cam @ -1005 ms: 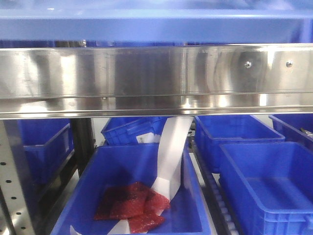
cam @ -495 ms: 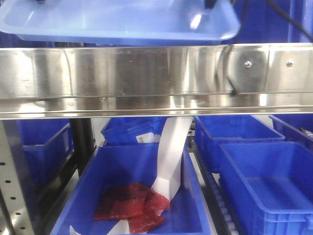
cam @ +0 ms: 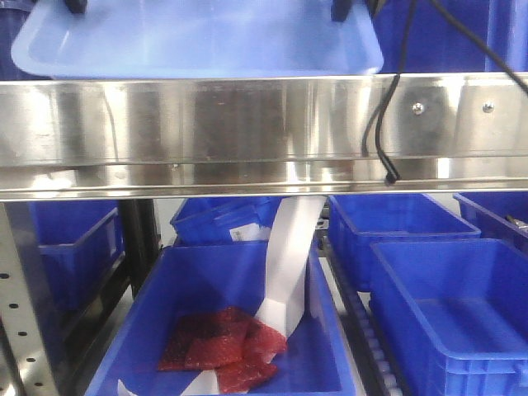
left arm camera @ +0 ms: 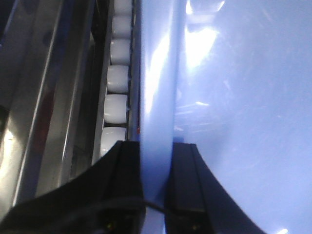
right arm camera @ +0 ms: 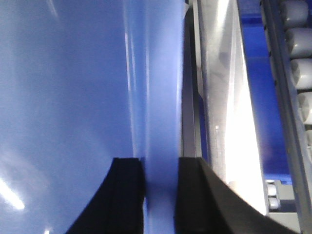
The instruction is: Grab blue tray and place on right shelf
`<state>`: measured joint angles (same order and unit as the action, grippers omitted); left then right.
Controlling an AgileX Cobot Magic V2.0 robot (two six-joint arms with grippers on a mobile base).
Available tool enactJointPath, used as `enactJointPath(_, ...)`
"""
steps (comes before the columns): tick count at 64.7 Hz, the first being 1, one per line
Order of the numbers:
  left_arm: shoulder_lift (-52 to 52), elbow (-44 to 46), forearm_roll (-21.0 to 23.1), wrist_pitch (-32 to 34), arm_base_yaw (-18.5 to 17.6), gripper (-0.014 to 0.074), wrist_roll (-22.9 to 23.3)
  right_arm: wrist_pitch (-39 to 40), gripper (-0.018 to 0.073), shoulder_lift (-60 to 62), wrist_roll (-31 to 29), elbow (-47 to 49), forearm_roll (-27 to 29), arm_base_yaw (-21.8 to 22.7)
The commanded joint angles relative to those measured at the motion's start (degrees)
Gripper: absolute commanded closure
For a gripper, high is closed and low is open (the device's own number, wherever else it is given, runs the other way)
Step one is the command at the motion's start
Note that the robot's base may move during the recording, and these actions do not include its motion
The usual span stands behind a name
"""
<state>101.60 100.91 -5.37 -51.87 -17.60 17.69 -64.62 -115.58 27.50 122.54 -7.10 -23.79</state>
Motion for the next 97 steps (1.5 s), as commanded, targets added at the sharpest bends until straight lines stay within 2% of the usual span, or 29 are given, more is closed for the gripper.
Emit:
enactJointPath(1,-1.82,2.22,3.92,5.31,-1.0,0.0629,1.27,5.53,0.0393,2.84,-0.92,2.34,4.83,-1.12)
enactJointPath(8,-1.31,2.22,3.92,3.9,-0.62,0.0517,1.27,5.39,0.0267,2.35,-2.0,2.34,4.83,-1.12)
enactJointPath(15,-1.27,2.22,3.92,3.29,0.51,0.0313,1.27,5.5,0.0085,2.23,-2.0,2.34,4.46,-0.97)
enactJointPath(18,-1.27,2.22,3.92,2.98,1.34,0.026,1.27,5.5,0.0057,2.23,-2.0,2.34,3.99,-0.81)
enactJointPath(22,-1.27,2.22,3.92,2.27,2.71,0.0241,1.27,5.29,0.005,2.23,-2.0,2.34,3.86,-0.18)
enactJointPath(33,-1.27,2.22,3.92,0.08,5.56,0.0248,1.27,4.69,0.005,2.23,-2.0,2.34,3.92,1.32)
enactJointPath(48,-1.27,2.22,3.38,0.02,5.57,0.0267,1.27,4.62,0.0063,2.23,-2.0,2.34,3.92,1.38)
enactJointPath(52,-1.27,2.22,3.38,0.12,5.57,0.0358,1.27,4.46,0.0117,2.23,-2.0,2.34,3.92,1.38)
enactJointPath(57,-1.27,2.22,3.12,1.13,5.57,0.0522,1.27,4.21,0.0255,2.23,-2.13,2.34,3.92,1.38)
enactJointPath(61,-1.17,2.22,3.03,2.13,5.57,0.0657,1.27,4.73,0.0407,2.17,-2.13,2.34,3.92,1.38)
enactJointPath(66,-1.17,2.22,3.03,3.08,5.57,0.0627,1.27,5.45,0.052,1.88,-2.13,2.34,3.92,1.38)
enactJointPath(79,-2.37,3.93,3.15,1.57,5.33,0.0629,-0.2,5.62,0.0502,3.11,-2.13,4.4,4.46,1.38)
enactJointPath(89,-8.02,3.68,4.47,5.59,5.33,0.063,-0.2,11.85,0.0503,8.16,-2.13,4.93,3.73,0.28)
enactJointPath(97,-14.41,-2.32,5.74,11.36,4.95,0.0642,-0.1,15.55,0.0506,12.75,-2.13,-0.25,-1.27,-2.6)
